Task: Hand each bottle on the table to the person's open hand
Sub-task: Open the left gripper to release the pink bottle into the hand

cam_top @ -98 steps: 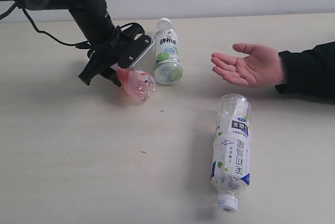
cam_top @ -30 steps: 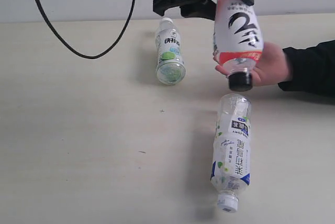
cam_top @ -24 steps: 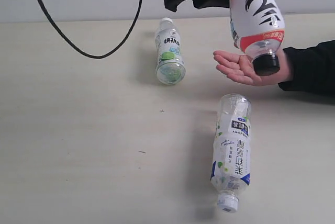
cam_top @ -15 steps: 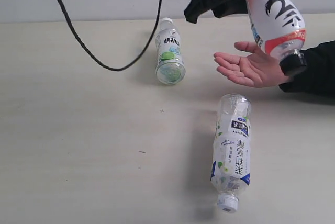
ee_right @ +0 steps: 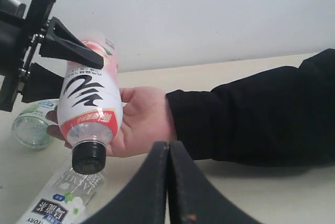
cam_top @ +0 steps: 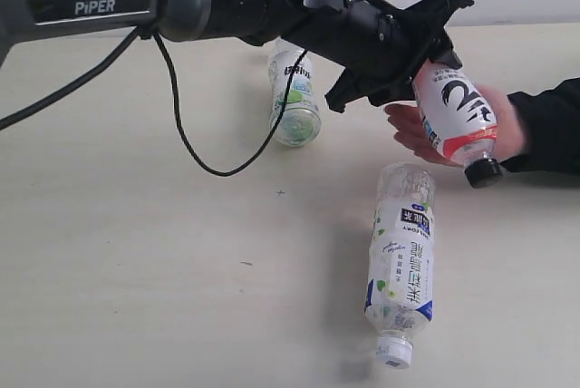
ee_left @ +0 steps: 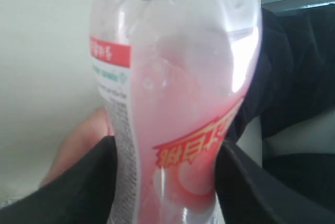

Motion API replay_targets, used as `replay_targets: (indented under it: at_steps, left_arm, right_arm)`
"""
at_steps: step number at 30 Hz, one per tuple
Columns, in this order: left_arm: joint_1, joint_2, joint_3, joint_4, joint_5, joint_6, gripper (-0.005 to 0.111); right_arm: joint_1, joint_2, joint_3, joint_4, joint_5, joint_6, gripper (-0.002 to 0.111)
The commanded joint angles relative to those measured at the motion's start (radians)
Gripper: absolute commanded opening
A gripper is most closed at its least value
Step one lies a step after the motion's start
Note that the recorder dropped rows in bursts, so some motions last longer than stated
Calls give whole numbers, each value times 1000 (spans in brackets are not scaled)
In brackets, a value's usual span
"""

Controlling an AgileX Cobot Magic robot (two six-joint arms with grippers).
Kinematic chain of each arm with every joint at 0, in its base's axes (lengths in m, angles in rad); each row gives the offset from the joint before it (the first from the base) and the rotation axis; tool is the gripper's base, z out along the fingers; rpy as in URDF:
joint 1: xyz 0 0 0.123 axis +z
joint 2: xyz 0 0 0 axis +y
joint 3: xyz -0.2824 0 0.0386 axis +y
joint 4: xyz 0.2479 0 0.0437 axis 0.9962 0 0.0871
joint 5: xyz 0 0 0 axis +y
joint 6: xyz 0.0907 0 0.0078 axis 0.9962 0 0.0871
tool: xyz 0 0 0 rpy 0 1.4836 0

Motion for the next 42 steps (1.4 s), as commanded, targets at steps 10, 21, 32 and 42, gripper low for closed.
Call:
replay_targets:
  at_steps: [10, 21, 32, 42]
  left_arm:
    - [-38, 39, -4, -47, -25, 46, 0]
    - [-50, 39, -4, -47, -39, 47, 13]
    - [-50, 39, -4, -35, -29, 106, 66]
    - [-37, 39, -4, -27, 16, 184, 66]
  right_arm:
    - [-5, -6, 5, 0, -5, 2, 0]
    - [-5, -6, 5, 0, -5, 2, 0]
    - [-5, -6, 5, 0, -5, 2, 0]
    - [-5, -6, 5, 0, -5, 2, 0]
